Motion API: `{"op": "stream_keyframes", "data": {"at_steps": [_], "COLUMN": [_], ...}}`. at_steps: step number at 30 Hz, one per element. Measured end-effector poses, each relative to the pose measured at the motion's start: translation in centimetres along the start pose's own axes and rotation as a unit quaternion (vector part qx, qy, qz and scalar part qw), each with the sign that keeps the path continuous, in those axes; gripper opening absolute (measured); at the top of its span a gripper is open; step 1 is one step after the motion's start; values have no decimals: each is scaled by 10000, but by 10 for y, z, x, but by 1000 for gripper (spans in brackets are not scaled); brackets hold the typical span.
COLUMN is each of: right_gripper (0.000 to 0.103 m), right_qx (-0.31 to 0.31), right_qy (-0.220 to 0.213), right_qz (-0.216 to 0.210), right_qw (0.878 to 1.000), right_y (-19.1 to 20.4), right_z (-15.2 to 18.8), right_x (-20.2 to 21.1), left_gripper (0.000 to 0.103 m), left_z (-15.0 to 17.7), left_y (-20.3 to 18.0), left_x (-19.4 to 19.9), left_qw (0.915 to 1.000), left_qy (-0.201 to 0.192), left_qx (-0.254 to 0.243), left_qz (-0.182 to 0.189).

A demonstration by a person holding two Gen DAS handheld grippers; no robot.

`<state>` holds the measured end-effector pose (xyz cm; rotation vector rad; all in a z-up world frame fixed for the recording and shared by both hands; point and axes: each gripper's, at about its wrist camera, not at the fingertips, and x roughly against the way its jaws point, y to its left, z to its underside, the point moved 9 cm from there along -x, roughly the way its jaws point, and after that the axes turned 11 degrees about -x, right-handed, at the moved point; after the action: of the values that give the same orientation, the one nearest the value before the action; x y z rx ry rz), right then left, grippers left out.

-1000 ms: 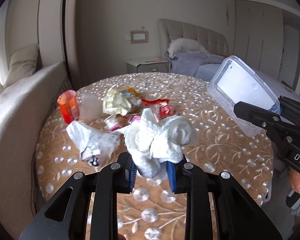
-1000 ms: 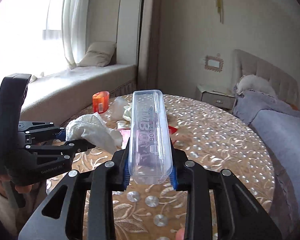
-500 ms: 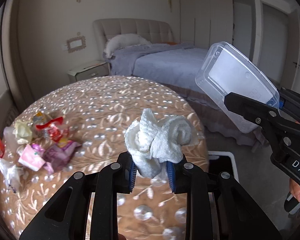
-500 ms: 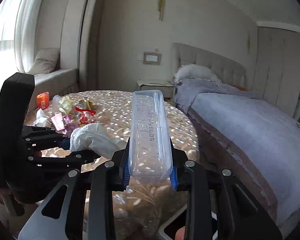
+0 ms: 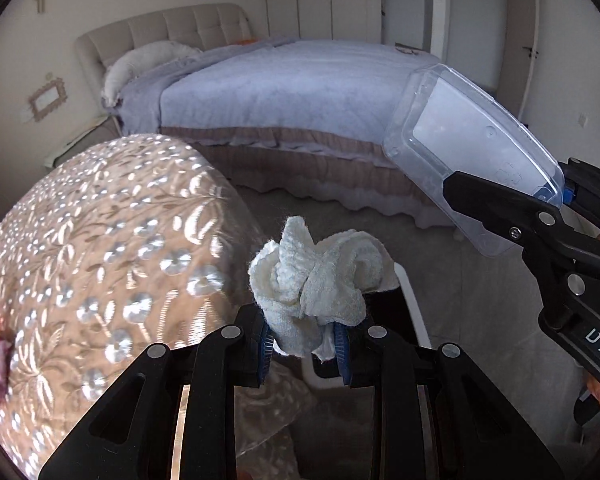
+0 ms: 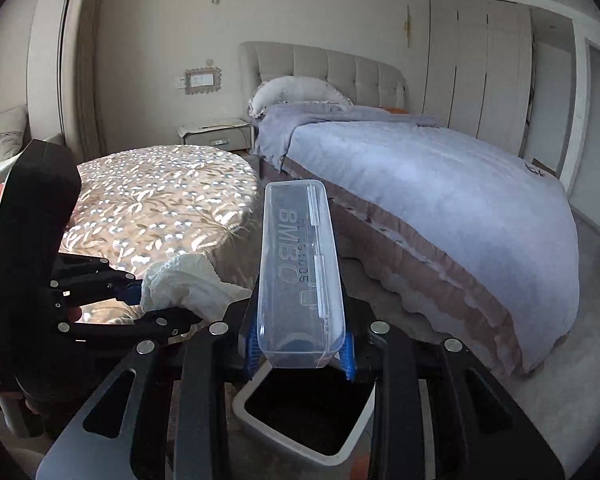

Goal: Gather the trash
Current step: 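Carry the tissue and the clear box over the white trash bin, then open the left tool over the bin while the right tool releases the box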

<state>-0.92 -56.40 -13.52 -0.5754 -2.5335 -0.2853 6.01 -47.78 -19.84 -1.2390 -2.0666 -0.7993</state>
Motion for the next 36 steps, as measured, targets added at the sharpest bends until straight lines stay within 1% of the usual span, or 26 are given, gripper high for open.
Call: {"op": "stream_keyframes", "data": {"at_steps": [5,7,13,14,15,16,17,18,21,25,30,35,36], "right_gripper": [32,32,32,32,32,32,32,32,32,32,32,33,40], "right_qx": [-206,-331,-572,-605,-628,-634,-635,-643,-725,-798,-751,-740,-704], "right_qy": [286,410,812,892,956,1008,1050,1091,1249,1483,1775,1987,2049], "right_qz": [134,189,292,278,263,257,256,250,172,69,-11,-127,-151], "right_qw": [9993,9984,9946,9938,9931,9926,9921,9916,9894,9857,9813,9772,9761], "right_y": [-16,-29,-57,-59,-63,-65,-66,-68,-71,-71,-69,-64,-62], "right_z": [10,15,35,40,42,45,47,49,56,68,83,93,95], "right_x": [-28,-39,-67,-71,-75,-78,-81,-83,-92,-107,-125,-137,-139], "left_gripper": [25,25,27,37,51,95,98,98,98,98,98,98,98], "left_z": [3,4,10,11,13,15,15,15,21,26,31,33,33], "left_y": [-34,-44,-61,-66,-67,-70,-65,-60,-63,-66,-60,-54,-53], "left_x": [-44,-59,-96,-100,-106,-110,-114,-120,-124,-127,-144,-145,-145], "left_qw": [9984,9973,9932,9916,9896,9878,9879,9878,9867,9863,9850,9848,9851], "left_qy": [407,545,943,1035,1134,1201,1201,1224,1338,1338,1451,1489,1481], "left_qx": [-199,-240,-296,-280,-236,-172,-114,-113,-299,-466,-571,-554,-548], "left_qz": [328,425,609,717,855,975,979,955,874,848,736,702,681]}}
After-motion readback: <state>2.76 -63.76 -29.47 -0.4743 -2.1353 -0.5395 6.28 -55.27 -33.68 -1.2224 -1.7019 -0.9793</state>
